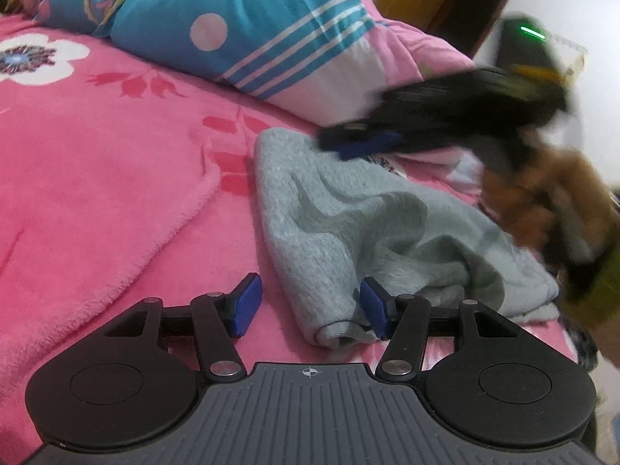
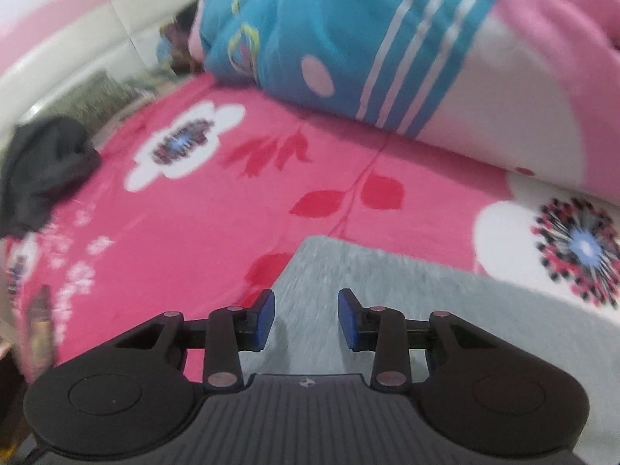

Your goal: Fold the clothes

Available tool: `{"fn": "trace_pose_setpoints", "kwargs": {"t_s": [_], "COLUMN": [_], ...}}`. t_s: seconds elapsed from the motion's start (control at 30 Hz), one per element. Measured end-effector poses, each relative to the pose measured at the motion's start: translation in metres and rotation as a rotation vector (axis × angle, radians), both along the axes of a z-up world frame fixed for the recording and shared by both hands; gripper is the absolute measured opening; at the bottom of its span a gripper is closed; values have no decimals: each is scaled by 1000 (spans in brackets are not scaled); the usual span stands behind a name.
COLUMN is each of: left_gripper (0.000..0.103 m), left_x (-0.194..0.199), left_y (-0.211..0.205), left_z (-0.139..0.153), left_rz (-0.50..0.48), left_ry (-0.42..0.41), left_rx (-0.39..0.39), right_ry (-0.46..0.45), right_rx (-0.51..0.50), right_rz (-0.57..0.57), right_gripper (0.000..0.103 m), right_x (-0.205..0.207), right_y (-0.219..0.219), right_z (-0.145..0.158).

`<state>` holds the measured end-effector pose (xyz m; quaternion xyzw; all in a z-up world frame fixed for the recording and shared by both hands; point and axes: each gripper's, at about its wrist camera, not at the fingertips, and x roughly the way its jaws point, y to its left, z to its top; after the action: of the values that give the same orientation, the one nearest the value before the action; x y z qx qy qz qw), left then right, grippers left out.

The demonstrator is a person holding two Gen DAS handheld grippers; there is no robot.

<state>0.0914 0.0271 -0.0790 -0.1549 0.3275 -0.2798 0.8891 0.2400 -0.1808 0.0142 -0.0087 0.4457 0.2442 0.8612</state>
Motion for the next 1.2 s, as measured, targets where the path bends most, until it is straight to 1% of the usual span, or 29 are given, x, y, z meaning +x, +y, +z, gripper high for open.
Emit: {"fn": "trace_pose_setpoints", "kwargs": {"t_s": [0.03,0.2,0.37,0.57,0.67,0.77,0.83,0.93,1.0,1.07,1.17,1.2], "left_gripper": [56,56,56,56,56,56,56,56,56,57,58,58], "left_x": [-1,-1,0,1,2,3,3,1,1,1,-2,-4], "left_y": [-1,-2,2,7,10,15,16,16,16,20,27,30], "left_z": [0,0,1,0,-1,-3,-3,-3,-4,-3,1,3], "left_rz": [-6,-29,-36,-37,-35,-36,-38,-40,-41,-29,14,32], "left_ry": [-5,-15,-7,6,13,25,23,9,2,-8,-43,-67], "left_rx": [9,33,15,-25,-57,-94,-102,-103,-107,-124,-142,-144], "right_ry": [14,-3,-19,-92,-101,-107,-102,-63,9,122,104,98], "right_rx": [-17,21,58,50,58,77,80,89,87,74,0,-24], "right_rz": [2,-68,-138,-137,-180,-230,-272,-304,-281,-230,-162,-140], "right_gripper": [37,37,37,37,37,38,38,38,38,38,38,38], "right_x": [11,27,43,-16,-53,-88,-106,-114,-113,-115,-133,-139], "right_y": [8,6,5,-33,-54,-76,-94,-112,-116,-116,-113,-112], "right_z": [-8,-14,-21,26,29,24,17,4,-10,-24,-16,-13]}}
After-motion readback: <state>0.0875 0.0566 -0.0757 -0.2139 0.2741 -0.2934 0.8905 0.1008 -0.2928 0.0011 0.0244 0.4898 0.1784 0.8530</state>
